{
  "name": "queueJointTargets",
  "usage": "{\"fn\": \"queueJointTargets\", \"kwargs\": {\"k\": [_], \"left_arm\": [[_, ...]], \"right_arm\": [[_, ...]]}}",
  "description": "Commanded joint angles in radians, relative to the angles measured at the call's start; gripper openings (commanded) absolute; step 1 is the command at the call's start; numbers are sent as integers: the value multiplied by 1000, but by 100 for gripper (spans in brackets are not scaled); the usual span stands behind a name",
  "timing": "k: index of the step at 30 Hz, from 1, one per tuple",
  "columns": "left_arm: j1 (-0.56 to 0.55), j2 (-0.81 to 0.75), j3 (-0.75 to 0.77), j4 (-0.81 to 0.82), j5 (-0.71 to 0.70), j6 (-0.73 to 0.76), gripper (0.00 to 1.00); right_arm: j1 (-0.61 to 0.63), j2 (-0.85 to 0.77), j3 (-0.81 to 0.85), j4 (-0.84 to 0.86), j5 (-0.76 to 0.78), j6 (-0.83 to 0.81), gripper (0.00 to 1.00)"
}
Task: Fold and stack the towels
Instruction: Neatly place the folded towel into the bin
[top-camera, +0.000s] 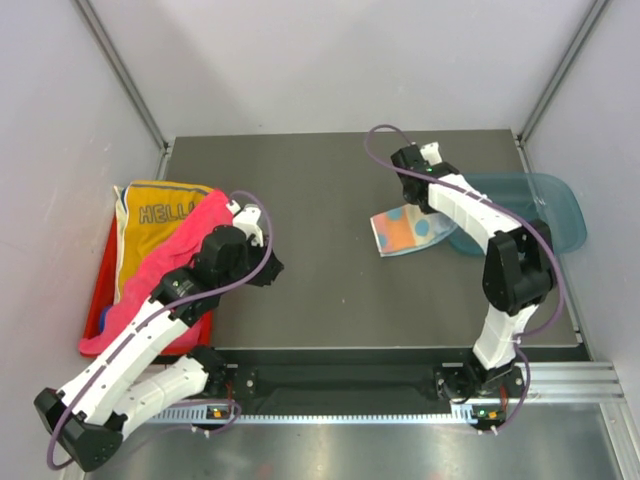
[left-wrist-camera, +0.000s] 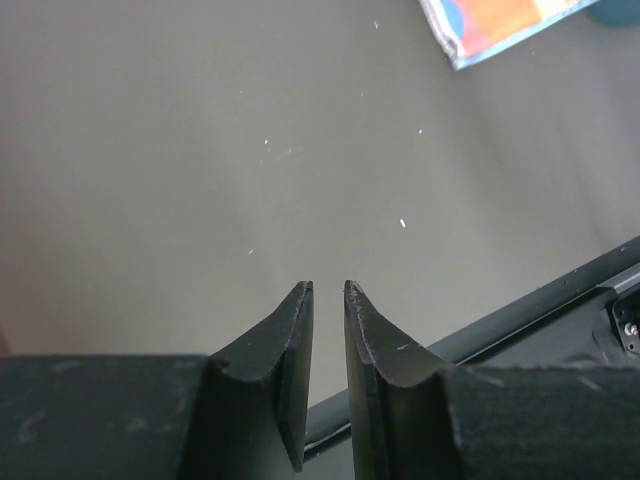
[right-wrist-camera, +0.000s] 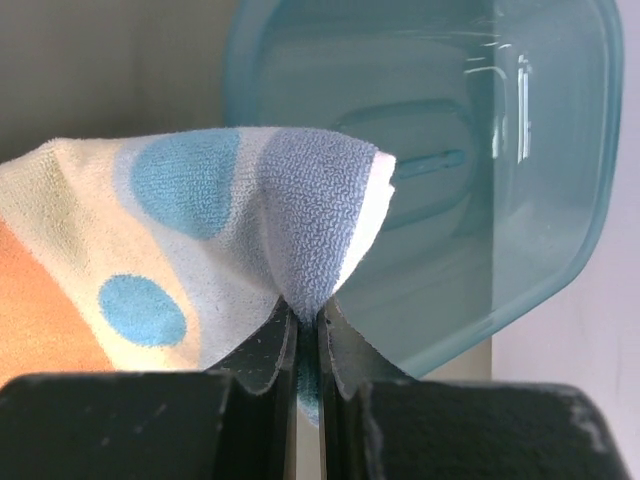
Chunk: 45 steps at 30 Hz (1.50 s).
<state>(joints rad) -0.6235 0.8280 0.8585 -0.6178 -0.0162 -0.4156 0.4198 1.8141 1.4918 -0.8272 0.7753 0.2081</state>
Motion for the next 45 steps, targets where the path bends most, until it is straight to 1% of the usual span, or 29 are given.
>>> {"fn": "queueJointTargets", "kwargs": {"k": [1, 4, 8, 11, 12, 13, 18, 25, 29, 30, 32, 33, 36, 45], "left_arm": [[-4, -53, -12, -7, 7, 26, 24], [-4, -69, -9, -20, 10, 32, 25], [-8, -93, -38, 4, 12, 32, 25], [-10, -108, -49, 13, 10, 29, 26], [-10, -112, -50, 13, 7, 29, 26], [-10, -118, -53, 13, 4, 29, 27], [-12, -136, -61, 18, 4, 29, 29], [-25, -179, -65, 15, -27, 24, 31], [-42, -190, -67, 13, -39, 21, 32], [-44, -190, -67, 15, -41, 21, 32], [-51, -190, -69, 15, -47, 20, 33], [-54, -193, -70, 13, -50, 20, 33], [-64, -201, -70, 10, -59, 18, 33], [-74, -216, -72, 10, -71, 15, 35]], "right_arm": [[-68, -110, -21, 80, 13, -82, 0], [-125, -142, -34, 115, -8, -118, 0], [-199, -165, -56, 171, -47, -171, 0], [-272, -182, -88, 209, -73, -182, 0], [-273, -182, -88, 209, -80, -187, 0], [-301, -188, -109, 232, -106, -191, 0], [-364, -184, -160, 272, -125, -200, 0], [-411, -161, -194, 342, -104, -200, 0], [-412, -168, -252, 430, -97, -193, 0], [-443, -168, -258, 444, -100, -193, 0], [-443, -170, -272, 473, -90, -200, 0], [-449, -174, -287, 511, -91, -231, 0], [-466, -165, -295, 542, -85, -259, 0], [-496, -95, -297, 646, -31, -423, 0]]}}
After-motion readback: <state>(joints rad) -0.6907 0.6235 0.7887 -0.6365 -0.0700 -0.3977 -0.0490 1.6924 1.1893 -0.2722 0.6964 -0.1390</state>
